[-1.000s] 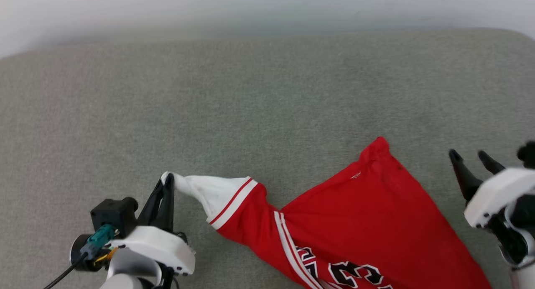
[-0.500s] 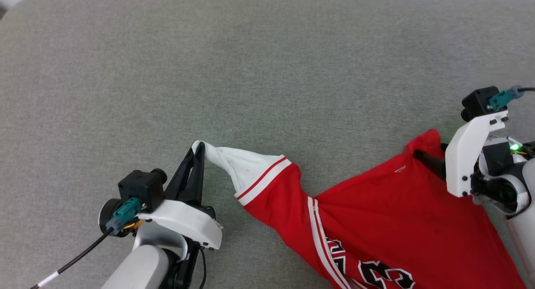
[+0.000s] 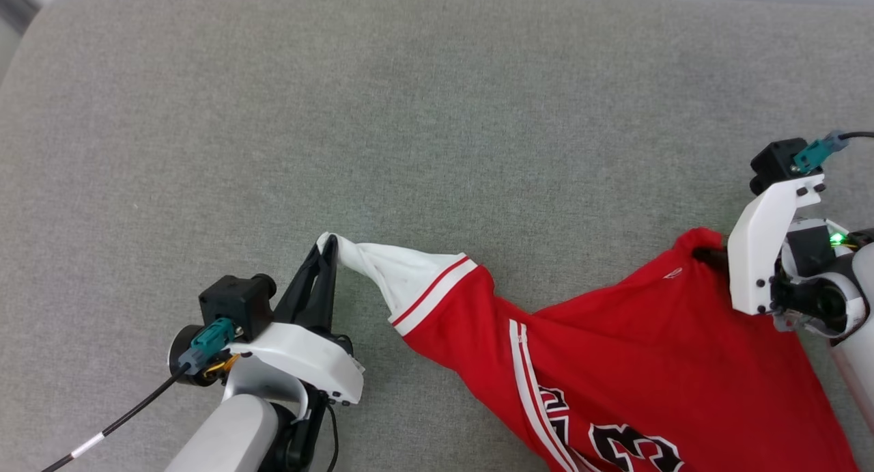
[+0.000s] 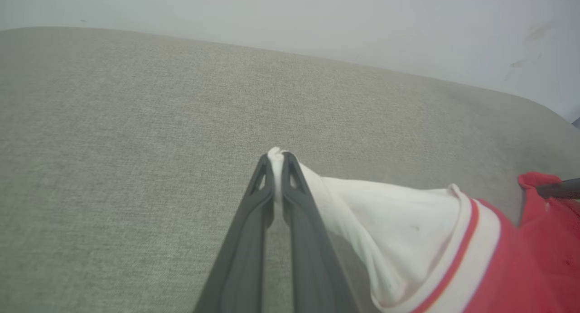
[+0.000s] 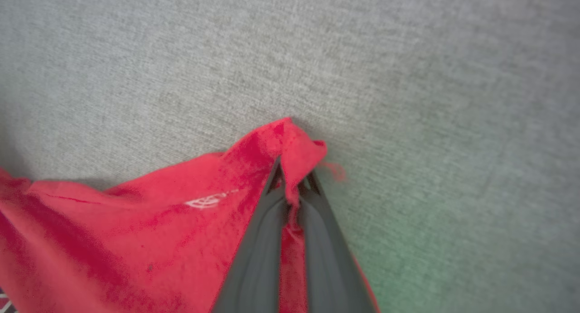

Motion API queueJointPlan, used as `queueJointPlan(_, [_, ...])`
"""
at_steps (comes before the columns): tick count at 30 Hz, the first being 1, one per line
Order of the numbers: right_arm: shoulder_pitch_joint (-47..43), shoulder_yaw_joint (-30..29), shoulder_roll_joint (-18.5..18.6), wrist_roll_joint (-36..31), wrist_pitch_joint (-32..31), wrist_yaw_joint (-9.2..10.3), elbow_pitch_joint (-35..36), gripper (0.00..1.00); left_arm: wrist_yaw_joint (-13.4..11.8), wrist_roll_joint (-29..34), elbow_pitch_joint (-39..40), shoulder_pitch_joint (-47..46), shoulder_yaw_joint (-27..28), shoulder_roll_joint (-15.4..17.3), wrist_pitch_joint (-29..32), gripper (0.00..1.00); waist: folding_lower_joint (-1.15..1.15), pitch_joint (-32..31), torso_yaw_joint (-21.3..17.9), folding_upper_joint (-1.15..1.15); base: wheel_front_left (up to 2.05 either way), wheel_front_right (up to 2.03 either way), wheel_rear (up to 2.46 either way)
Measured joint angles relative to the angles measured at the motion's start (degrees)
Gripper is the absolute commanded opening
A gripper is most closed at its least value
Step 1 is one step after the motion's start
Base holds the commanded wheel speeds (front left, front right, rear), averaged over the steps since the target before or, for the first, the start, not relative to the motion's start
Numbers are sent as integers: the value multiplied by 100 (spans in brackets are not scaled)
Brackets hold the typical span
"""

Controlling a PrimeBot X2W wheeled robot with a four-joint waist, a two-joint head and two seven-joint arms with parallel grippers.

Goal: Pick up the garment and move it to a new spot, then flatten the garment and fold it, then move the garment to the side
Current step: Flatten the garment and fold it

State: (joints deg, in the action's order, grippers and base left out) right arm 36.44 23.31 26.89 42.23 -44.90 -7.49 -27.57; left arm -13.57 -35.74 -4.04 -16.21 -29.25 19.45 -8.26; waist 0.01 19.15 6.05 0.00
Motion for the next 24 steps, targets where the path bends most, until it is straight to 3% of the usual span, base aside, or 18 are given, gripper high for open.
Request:
queueJointPlan(5, [5, 220, 77, 3, 399, -1, -53, 0, 33, -44, -63, 10, 109, 119, -57, 0, 0, -319, -74, 0, 0, 0, 0])
queueJointPlan(10, [186, 108, 261, -524, 1239, -2, -41, 0, 156, -81, -30, -192, 211, 363, 58, 0, 0, -746, -178, 0, 0, 0, 0])
queueJointPlan(18, [381, -436, -99, -1226, 1824, -5, -497, 0, 322, -159, -386, -1053, 493, 590, 264, 0, -1, -1498, -428, 0, 0, 0, 0])
queueJointPlan(24, [727, -864, -336, -1657, 2054, -7, -731, 0, 489, -271, -1131, -1956, 558, 521, 472, 0, -1, -1851, -671, 0, 0, 0, 0])
